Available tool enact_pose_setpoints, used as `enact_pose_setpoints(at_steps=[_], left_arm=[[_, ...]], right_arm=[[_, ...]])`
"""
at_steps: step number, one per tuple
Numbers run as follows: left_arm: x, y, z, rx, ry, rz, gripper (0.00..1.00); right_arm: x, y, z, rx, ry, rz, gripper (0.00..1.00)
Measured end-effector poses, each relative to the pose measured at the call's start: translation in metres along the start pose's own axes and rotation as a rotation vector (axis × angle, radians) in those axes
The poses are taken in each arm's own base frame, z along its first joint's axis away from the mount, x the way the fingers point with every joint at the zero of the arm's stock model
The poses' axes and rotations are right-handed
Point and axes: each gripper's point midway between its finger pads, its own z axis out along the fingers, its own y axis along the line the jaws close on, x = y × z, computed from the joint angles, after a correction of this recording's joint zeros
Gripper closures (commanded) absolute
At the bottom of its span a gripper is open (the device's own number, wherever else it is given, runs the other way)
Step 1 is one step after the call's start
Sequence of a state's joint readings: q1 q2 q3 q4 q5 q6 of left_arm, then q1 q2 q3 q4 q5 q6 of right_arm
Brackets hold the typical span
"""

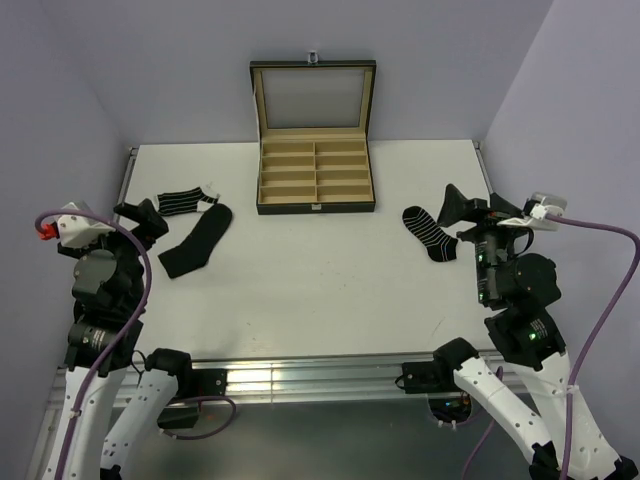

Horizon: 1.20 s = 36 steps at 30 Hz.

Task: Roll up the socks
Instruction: Move the sock to the center of the board.

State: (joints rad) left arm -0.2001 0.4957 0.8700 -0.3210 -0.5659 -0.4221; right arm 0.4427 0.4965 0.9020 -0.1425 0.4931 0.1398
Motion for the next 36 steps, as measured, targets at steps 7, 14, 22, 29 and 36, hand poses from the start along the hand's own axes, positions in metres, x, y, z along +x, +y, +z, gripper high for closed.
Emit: enact_pose_setpoints(at_steps=[7, 14, 22, 29, 36], left_arm=[[0.019, -0.012, 0.009, 0.04, 0.071, 0.016, 0.01], [0.081, -0.03, 0.028, 0.094, 0.289, 0.069, 0.01], [0.14, -0.043, 0.031, 0.154, 0.502, 0.097, 0.01], [0.153, -0.037, 0.028, 0.156, 0.532, 0.108, 0.01], [0.153, -0.037, 0.028, 0.158, 0.531, 0.116, 0.01]], right_arm=[[0.015, 0.002, 0.007, 0.011, 0.043, 0.011, 0.0], [0.091, 0.015, 0.04, 0.069, 0.292, -0.022, 0.0], [0.222, 0.011, 0.092, 0.237, 0.701, -0.096, 0.0], [0.297, -0.078, 0.097, 0.448, 0.946, 0.045, 0.0], [0.313, -0.101, 0.096, 0.519, 0.983, 0.099, 0.0]])
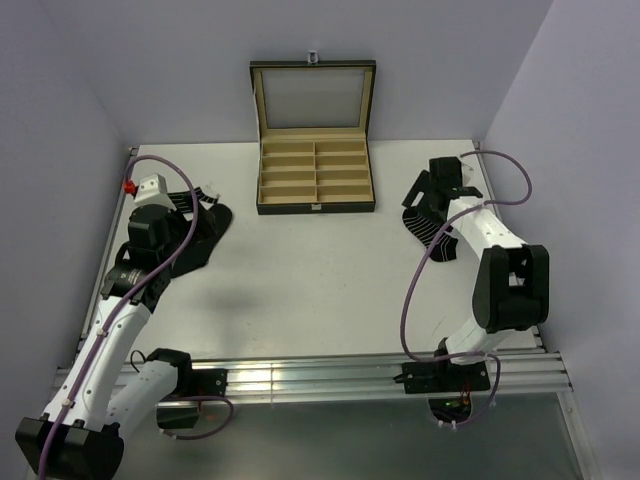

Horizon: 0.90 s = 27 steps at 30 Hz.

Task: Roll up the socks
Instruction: Move the sock to the center of the board.

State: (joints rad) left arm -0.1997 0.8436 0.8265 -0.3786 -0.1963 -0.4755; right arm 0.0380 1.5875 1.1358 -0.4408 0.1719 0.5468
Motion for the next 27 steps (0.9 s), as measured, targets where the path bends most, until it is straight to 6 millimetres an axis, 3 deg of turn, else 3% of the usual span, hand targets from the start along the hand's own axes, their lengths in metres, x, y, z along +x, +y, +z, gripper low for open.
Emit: enact_pose_setpoints(at_steps=[2, 8, 12, 15, 21, 24, 27], left_arm=[[0.001, 0.0, 0.0, -0.001, 0.001, 0.003, 0.01], [0.001, 0.001, 0.0, -0.002, 0.002, 0.012, 0.01], [0.001, 0.001, 0.0, -0.003, 0.002, 0.012, 0.01], [0.001, 0.001, 0.0, -0.002, 0.002, 0.012, 0.01], [0.002, 0.0, 0.0, 0.0, 0.003, 0.014, 0.01], [0.002, 0.0, 0.0, 0.0, 0.003, 0.014, 0.0], [0.002, 0.0, 0.0, 0.0, 0.003, 0.013, 0.0]], right_arm=[[0.004, -0.005, 0.008, 0.011, 0.024, 0.018, 0.0], [0.028, -0.046, 0.039, 0.099, 0.132, 0.098, 0.0], [0.051, -0.052, 0.042, 0.1, 0.193, 0.105, 0.0], [0.065, -0.051, 0.043, 0.08, 0.227, 0.109, 0.02], [0.067, -0.041, 0.043, 0.036, 0.239, 0.109, 0.03], [0.078, -0.027, 0.036, 0.003, 0.257, 0.087, 0.04], [0.103, -0.003, 0.022, -0.054, 0.295, 0.038, 0.04]])
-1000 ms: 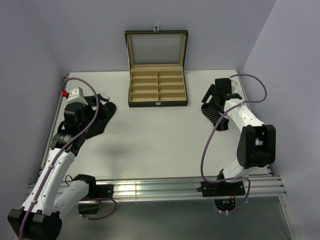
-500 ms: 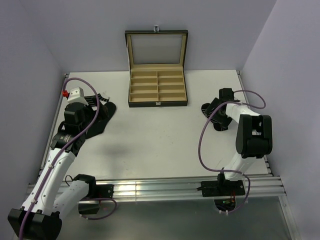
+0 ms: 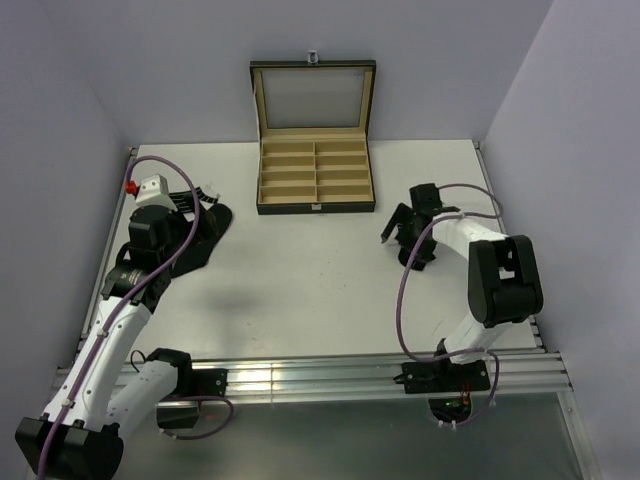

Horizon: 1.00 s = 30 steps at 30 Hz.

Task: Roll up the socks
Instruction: Move the sock to the center of the board.

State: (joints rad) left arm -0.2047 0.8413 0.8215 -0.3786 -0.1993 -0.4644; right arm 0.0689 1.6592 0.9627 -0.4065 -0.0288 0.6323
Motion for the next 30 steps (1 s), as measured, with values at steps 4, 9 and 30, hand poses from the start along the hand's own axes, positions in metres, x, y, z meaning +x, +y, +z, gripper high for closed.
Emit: enact_pose_setpoints(at_steps=[4, 9, 30], left_arm=[[0.0, 0.0, 0.0, 0.0, 0.0, 0.0, 0.01], [-0.001, 0.0, -0.001, 0.001, -0.003, -0.001, 0.01], [0.001, 0.002, -0.003, -0.002, -0.01, -0.001, 0.01]], right_arm=[[0.046, 0.034, -0.008, -0.072, 0.063, -0.072, 0.04], [0.095, 0.078, -0.014, -0.167, 0.118, -0.15, 0.03], [0.137, 0.233, -0.079, -0.405, 0.046, -0.552, 0.09]])
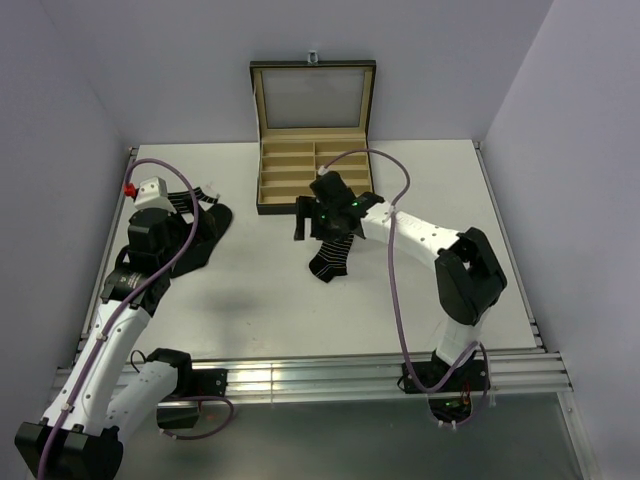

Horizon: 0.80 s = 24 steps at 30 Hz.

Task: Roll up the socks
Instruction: Move the sock to the center of the board.

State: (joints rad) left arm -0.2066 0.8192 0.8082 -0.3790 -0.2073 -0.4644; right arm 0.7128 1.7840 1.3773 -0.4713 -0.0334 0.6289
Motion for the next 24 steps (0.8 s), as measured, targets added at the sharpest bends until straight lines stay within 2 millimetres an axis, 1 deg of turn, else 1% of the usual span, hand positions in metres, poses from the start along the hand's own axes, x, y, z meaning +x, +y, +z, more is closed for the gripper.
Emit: enact_pose_setpoints(at_steps=[2, 5, 7, 8, 13, 16, 18, 20, 23, 24], left_arm=[[0.001, 0.0, 0.0, -0.001, 0.001, 0.0, 0.0], [0.0, 0.0, 0.0, 0.0, 0.001, 0.0, 0.0], [0.001, 0.0, 0.0, 0.0, 0.001, 0.0, 0.01], [0.0, 0.0, 0.0, 0.0, 0.001, 0.0, 0.01], [0.001, 0.0, 0.0, -0.001, 0.002, 0.0, 0.0], [0.001, 0.0, 0.0, -0.001, 0.001, 0.0, 0.01], [0.0, 0.0, 0.0, 0.0, 0.0, 0.0, 0.01], [0.0, 0.0, 0.0, 0.001, -0.001, 0.0, 0.0], [0.0, 0.0, -0.001, 0.001, -0.002, 0.0, 0.0], [0.0, 0.0, -0.001, 0.001, -0.002, 0.0, 0.01]], right_arm=[[-0.004, -0.021, -0.001, 0.034, -0.004, -0.025, 0.09], [0.0, -0.056, 0.003, 0.094, 0.021, -0.072, 0.09], [0.008, -0.067, 0.007, 0.114, 0.051, -0.108, 0.1], [0.013, -0.069, 0.009, 0.117, 0.066, -0.123, 0.1], [0.037, -0.072, 0.023, 0.103, 0.143, -0.159, 0.11], [0.059, -0.071, 0.028, 0.094, 0.2, -0.16, 0.12], [0.072, -0.065, 0.029, 0.076, 0.231, -0.157, 0.12], [0.081, -0.054, 0.031, 0.049, 0.252, -0.16, 0.12], [0.092, -0.037, 0.031, 0.017, 0.271, -0.183, 0.12], [0.094, -0.03, 0.032, 0.006, 0.274, -0.192, 0.15]])
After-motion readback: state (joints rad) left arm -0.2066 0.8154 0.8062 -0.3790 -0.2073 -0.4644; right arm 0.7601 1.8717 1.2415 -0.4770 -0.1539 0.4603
